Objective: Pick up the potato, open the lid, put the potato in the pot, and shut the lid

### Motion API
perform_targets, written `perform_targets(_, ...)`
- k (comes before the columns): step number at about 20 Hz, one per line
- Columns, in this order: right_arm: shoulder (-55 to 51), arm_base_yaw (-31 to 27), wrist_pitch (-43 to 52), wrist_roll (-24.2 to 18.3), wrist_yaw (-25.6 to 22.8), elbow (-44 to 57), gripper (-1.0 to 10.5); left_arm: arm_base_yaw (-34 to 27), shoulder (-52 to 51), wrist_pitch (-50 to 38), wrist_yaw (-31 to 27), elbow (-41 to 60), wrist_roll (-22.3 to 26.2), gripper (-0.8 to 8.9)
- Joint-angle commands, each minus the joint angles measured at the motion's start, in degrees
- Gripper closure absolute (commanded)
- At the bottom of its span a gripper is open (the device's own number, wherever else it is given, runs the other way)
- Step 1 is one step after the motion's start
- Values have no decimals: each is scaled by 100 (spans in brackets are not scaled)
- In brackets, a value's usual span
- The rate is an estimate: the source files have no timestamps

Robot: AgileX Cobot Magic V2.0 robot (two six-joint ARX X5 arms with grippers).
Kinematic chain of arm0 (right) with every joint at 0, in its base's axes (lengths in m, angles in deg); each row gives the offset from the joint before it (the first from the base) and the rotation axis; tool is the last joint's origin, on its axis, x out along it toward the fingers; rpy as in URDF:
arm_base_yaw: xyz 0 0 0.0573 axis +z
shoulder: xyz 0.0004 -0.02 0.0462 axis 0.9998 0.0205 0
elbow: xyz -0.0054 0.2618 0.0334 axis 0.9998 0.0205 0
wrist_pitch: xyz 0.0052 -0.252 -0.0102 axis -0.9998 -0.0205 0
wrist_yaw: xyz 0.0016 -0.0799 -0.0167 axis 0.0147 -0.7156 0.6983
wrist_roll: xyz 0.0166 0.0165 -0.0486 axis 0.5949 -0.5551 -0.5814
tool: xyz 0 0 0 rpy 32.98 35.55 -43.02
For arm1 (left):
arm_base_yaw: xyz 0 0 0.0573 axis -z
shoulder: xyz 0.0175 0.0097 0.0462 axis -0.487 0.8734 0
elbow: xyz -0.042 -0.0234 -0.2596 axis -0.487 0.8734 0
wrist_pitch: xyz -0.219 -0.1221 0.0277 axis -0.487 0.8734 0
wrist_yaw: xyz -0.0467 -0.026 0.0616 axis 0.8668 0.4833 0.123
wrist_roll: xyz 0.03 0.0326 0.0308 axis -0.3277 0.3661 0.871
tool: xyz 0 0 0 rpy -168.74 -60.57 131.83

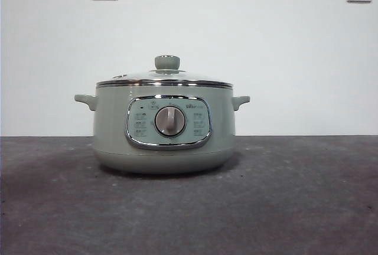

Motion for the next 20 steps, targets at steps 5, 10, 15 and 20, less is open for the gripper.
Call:
perform_targets(5, -4, 4, -133, 48, -28, 59, 948, -977, -2785, -3978, 245, 4625, -142, 815)
perform_targets(10, -4, 4, -133, 48, -28, 59, 948, -1775, -3904, -6605, 1362, 6922, -179, 815)
perform_targets(15, -4, 4, -133, 48, -28, 59, 948, -2190, -4063, -6918, 1248, 7759, -267, 815)
perform_targets(20, -4, 4, -133, 48, -33, 57, 948, -2271, -4122, -6983, 1213, 8122, -264, 815)
